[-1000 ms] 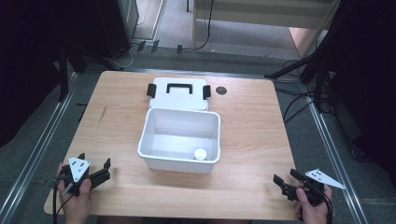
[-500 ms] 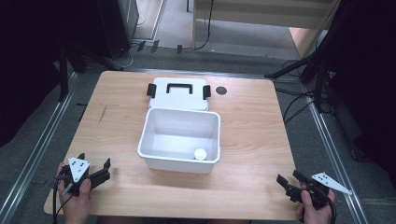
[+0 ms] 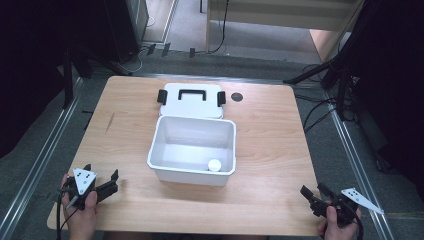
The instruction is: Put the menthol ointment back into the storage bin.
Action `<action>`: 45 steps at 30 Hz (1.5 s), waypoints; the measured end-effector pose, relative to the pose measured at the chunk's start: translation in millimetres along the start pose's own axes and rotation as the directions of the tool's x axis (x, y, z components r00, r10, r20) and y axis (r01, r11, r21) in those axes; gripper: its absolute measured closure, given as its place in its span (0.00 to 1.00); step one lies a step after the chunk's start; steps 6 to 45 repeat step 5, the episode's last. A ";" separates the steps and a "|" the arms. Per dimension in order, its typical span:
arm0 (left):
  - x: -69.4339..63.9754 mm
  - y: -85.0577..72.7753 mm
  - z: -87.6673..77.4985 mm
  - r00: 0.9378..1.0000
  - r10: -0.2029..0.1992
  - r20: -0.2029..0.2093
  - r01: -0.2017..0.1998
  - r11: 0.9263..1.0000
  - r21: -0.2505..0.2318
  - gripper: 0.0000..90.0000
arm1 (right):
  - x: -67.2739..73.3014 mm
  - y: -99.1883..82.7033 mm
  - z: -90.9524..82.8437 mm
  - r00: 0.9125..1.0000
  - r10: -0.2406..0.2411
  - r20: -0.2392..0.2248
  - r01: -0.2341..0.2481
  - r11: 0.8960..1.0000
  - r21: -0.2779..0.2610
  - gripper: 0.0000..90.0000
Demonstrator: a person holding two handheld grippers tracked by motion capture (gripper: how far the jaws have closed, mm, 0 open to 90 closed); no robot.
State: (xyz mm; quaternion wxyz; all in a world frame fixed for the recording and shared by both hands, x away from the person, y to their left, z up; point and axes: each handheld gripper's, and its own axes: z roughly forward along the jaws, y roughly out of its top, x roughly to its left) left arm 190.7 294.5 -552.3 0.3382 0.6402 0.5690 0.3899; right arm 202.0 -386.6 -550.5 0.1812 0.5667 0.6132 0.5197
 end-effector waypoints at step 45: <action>-0.7 0.2 0.4 1.000 0.008 -0.003 -0.008 1.000 0.005 0.16 | -0.1 -1.2 -2.0 1.000 0.014 0.004 -0.014 1.000 -0.009 0.17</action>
